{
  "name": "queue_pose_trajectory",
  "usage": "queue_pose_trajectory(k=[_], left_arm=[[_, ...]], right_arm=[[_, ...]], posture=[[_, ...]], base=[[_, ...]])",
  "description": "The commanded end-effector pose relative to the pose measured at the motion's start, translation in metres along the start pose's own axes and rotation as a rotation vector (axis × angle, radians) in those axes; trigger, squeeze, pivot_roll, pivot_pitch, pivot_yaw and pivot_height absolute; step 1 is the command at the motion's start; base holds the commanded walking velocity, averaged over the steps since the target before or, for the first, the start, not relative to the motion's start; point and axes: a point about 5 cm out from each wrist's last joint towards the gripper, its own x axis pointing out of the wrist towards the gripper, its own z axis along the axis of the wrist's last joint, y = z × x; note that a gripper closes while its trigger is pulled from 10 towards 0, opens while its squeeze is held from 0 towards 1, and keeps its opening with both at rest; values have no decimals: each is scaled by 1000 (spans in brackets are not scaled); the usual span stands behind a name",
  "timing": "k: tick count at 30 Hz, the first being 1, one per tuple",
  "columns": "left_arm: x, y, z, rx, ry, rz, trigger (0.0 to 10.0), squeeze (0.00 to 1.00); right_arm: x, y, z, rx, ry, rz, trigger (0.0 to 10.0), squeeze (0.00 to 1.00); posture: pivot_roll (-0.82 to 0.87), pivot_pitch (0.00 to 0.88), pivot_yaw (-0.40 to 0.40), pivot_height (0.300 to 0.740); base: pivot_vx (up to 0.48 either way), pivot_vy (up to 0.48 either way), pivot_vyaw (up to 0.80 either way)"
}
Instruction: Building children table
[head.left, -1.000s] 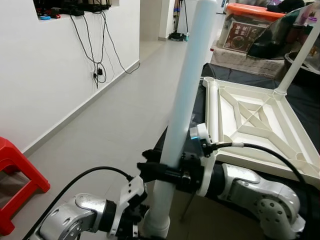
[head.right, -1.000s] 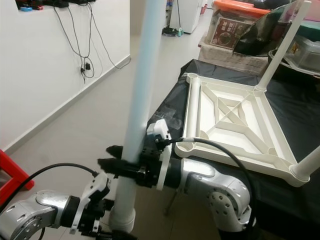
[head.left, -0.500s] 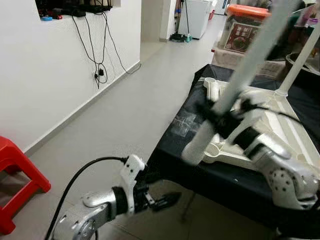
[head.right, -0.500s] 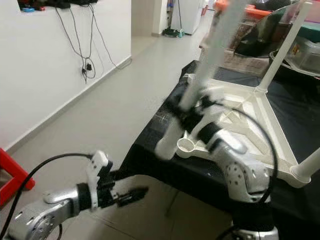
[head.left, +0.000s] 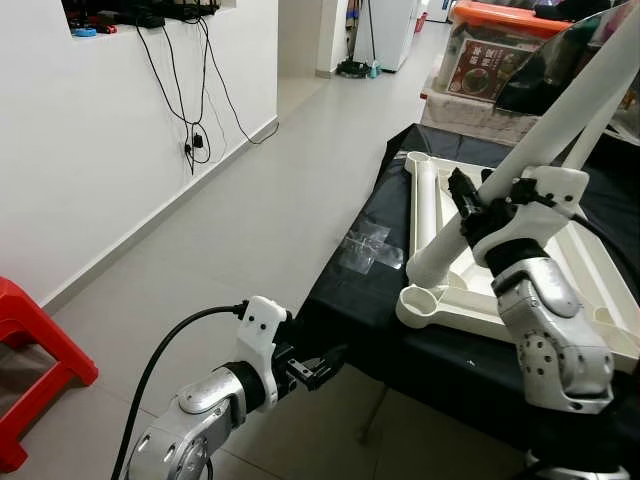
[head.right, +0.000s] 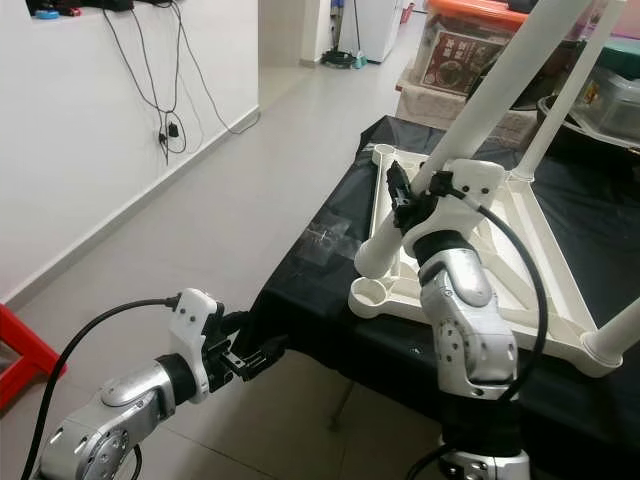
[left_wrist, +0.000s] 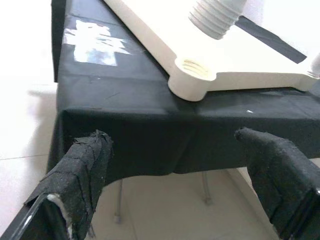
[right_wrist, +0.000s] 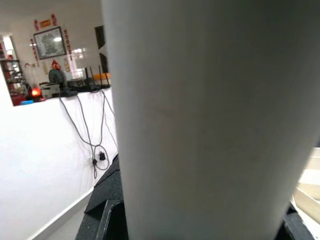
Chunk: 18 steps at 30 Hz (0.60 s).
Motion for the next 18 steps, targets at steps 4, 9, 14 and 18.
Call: queue_pose_trajectory(k=[4, 9, 14, 18], left_arm=[[0, 0, -6, 2, 10, 41, 10000, 0], [1, 0, -8, -10, 13, 48, 10000, 0], [1, 0, -10, -14, 15, 50, 10000, 0], [0, -1, -12, -23, 16, 52, 10000, 0]], right_arm=[[2, 4, 1, -10, -35, -9, 10000, 0], [3, 5, 0, -10, -38, -9, 10000, 0], [4, 6, 0, -11, -39, -3, 10000, 0], [4, 8, -2, -14, -40, 7, 10000, 0]], posture=[[112, 20, -98, 740], [110, 15, -100, 740], [109, 12, -102, 740], [109, 0, -105, 740]], base=[[60, -122, 0], [0, -250, 0], [240, -255, 0], [0, -267, 0]])
